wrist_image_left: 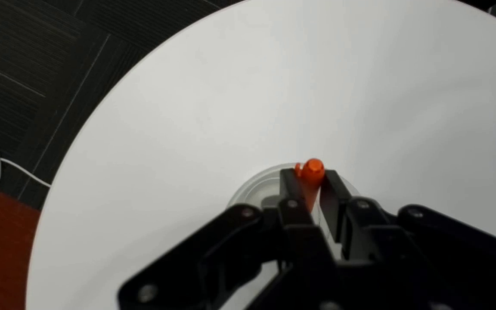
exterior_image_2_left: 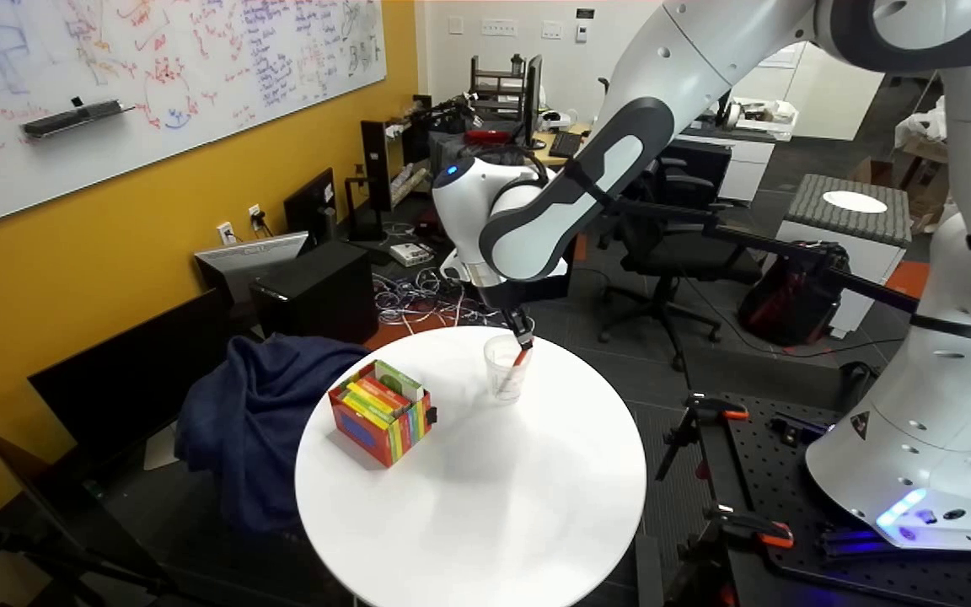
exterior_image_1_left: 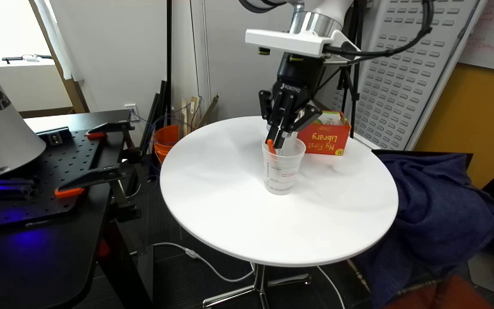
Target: Put the marker on the table
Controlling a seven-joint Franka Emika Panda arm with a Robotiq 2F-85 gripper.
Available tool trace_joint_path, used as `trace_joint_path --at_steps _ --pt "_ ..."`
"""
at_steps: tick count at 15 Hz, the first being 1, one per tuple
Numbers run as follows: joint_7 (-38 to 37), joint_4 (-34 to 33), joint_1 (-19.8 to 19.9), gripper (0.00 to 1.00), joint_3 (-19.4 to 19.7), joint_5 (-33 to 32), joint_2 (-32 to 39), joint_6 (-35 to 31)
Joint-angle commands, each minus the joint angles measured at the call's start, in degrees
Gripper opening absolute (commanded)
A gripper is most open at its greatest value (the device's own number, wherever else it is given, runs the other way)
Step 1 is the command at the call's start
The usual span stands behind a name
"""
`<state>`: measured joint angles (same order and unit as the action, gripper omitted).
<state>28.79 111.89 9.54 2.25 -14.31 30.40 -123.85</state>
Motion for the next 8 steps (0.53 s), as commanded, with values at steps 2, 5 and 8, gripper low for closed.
trace_joint_path --at_steps 2,5,8 --pt "-4.22 1.27 -1.78 0.05 0.66 -1.19 -4.41 4.37" --pt "-6.03 1.56 -2.29 0.05 0.74 -1.45 -6.25 5.91" --pt "-7.82 2.46 -2.91 0.05 0.84 -2.19 -8.37 6.43"
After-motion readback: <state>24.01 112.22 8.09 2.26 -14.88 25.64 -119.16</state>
